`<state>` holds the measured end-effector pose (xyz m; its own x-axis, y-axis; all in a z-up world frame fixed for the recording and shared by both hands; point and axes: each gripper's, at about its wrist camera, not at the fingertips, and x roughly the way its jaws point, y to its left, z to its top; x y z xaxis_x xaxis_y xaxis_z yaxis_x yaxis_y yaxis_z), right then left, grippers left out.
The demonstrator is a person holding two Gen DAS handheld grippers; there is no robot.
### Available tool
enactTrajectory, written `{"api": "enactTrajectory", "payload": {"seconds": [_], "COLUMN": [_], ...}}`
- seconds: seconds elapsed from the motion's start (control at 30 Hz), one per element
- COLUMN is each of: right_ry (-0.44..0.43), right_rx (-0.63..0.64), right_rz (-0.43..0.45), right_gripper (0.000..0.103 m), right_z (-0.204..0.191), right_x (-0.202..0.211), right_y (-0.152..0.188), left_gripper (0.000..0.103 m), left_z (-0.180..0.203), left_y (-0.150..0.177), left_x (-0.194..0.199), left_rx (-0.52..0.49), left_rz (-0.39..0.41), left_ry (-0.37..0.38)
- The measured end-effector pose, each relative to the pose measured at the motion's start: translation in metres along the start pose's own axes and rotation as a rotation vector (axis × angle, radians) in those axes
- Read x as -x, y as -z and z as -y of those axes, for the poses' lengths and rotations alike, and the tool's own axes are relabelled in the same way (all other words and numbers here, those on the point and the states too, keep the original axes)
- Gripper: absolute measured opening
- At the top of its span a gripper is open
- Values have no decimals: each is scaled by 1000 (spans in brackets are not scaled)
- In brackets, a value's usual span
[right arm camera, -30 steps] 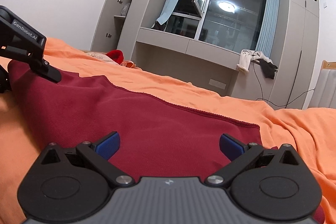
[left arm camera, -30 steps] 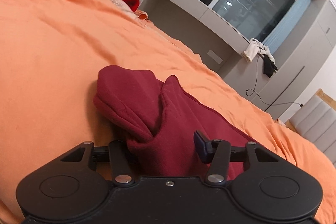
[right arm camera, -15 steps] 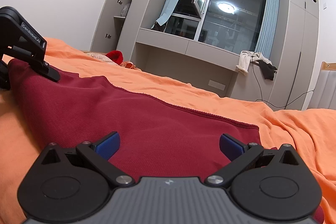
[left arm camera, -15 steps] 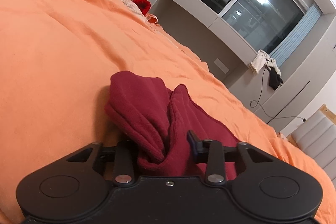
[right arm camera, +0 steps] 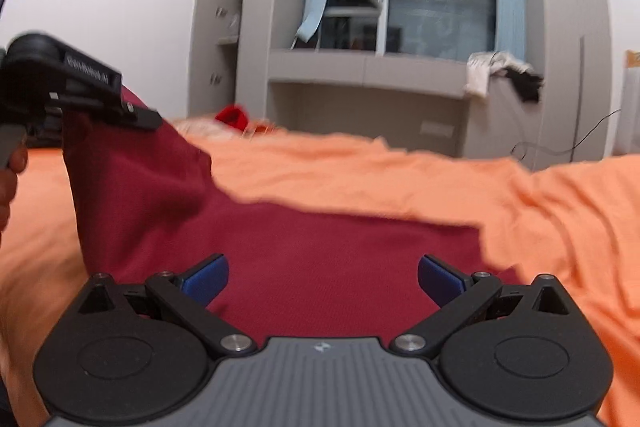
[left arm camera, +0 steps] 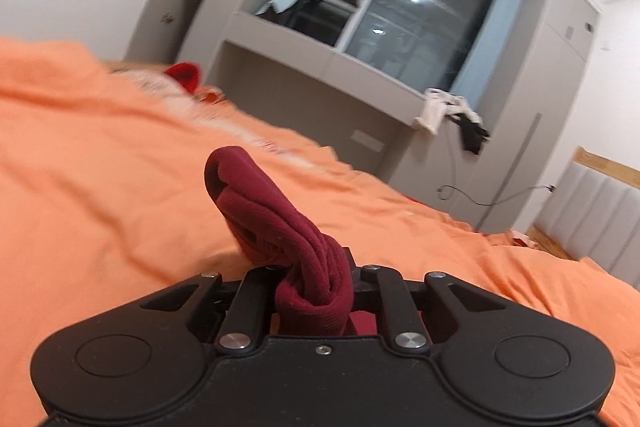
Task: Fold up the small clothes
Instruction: 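Lift the gripped end with the left tool and fold it over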
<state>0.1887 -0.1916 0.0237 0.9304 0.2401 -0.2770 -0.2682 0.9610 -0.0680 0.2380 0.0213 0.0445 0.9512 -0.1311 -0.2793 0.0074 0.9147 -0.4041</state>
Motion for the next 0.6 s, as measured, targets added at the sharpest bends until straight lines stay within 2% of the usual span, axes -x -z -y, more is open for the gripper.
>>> {"api": "enactTrajectory", "payload": {"seconds": [0.13,0.3,0.47,0.6], "right_ry": [73,166,191,150], "right_rx": [-6,-79,-222,-401], "right_rz": [70,81,30,-50], "right_gripper": [103,103,103,103], "right_z": [27,68,117,162], "right_x": [16,24,25,20], "right_y": [-11,-20,-23,-13], "left_gripper": [16,16,16,16], "left_z": [43,101,149,168], "left_y": [-4,9,41,74], "left_x": [-2,-3,-7,-11], "left_rx": [-86,-226,-388,-474], "left_rz": [11,18,-13,-80], "left_ry": [60,142,214,266]}}
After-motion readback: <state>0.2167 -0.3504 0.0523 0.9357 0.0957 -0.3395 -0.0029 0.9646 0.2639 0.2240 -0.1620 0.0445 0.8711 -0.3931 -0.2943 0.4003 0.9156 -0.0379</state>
